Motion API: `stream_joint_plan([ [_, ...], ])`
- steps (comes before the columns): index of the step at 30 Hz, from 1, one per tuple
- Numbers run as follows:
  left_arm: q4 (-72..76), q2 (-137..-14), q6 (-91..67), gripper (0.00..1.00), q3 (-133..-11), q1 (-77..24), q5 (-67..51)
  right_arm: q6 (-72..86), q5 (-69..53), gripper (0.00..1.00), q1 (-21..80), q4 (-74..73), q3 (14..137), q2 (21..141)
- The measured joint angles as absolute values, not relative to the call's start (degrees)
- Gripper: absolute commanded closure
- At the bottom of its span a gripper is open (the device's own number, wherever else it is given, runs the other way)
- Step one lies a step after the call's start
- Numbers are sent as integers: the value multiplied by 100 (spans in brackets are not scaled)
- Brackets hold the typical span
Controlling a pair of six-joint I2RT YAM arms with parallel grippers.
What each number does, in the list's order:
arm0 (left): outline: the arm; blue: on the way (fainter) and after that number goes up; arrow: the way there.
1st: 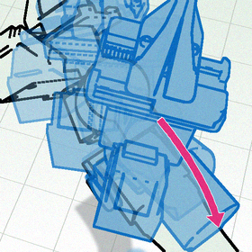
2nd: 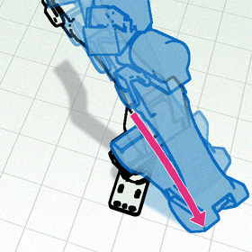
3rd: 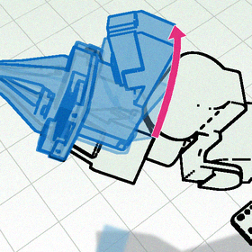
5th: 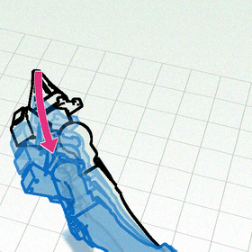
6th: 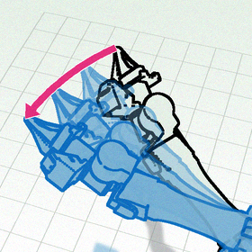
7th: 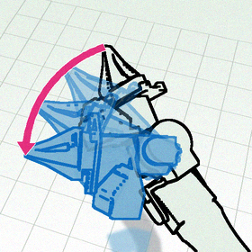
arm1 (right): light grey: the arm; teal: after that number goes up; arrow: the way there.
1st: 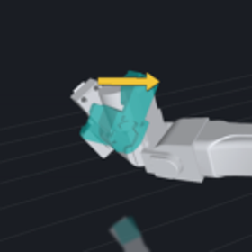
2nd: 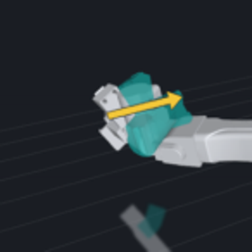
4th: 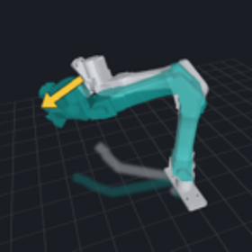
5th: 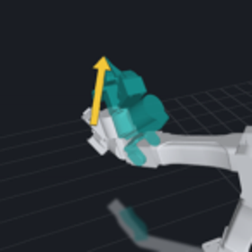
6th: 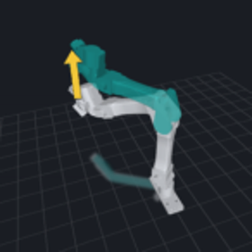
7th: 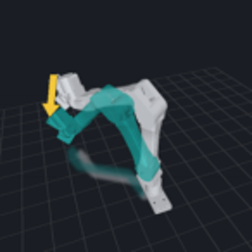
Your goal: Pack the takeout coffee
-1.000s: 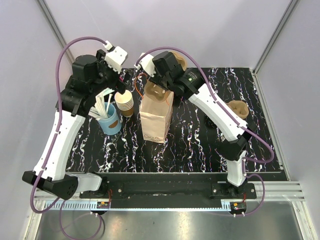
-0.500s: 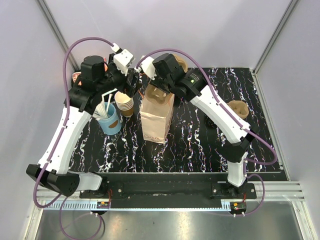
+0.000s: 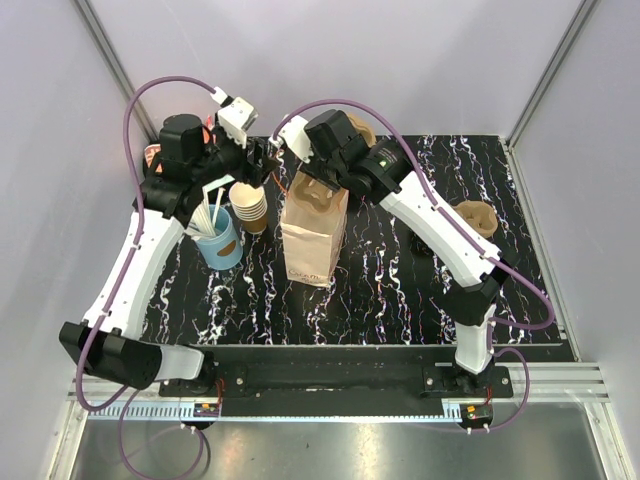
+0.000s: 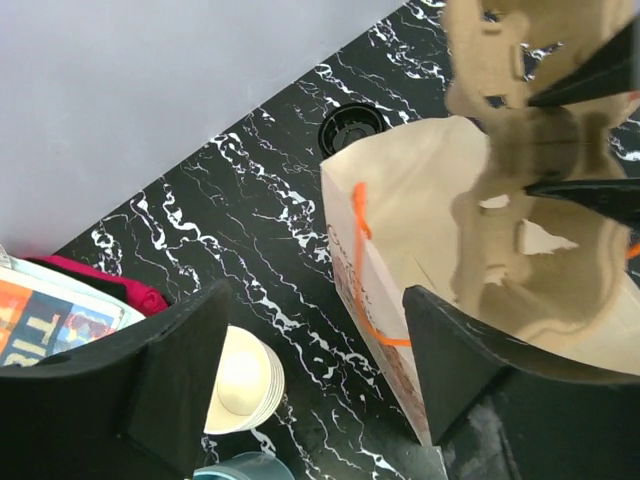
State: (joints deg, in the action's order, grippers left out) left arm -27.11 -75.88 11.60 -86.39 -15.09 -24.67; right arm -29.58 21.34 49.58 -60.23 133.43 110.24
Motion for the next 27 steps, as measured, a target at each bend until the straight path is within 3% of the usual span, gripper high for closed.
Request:
stream_joint_plan([
  [9, -2206, -7817, 762, 38, -8414, -1304, -2989, -2908, 2049, 66, 4958, -6038, 13290, 11013],
  [11, -2176, -7863, 718, 51, -8409, -1306, -3055, -2908, 2025, 66, 4958, -6040, 13279, 11010],
  [12, -2154, -7883, 685, 63, -8407, -1306, -3089, -2908, 2016, 67, 4958, -6040, 13277, 11010],
  [15, -2093, -7913, 598, 73, -8394, -1306, -3140, -2910, 1979, 67, 4958, -6040, 13270, 11010],
  [27, -1900, -7926, 373, 79, -8099, -1306, -2943, -2930, 1544, 67, 4967, -6283, 13270, 11010],
])
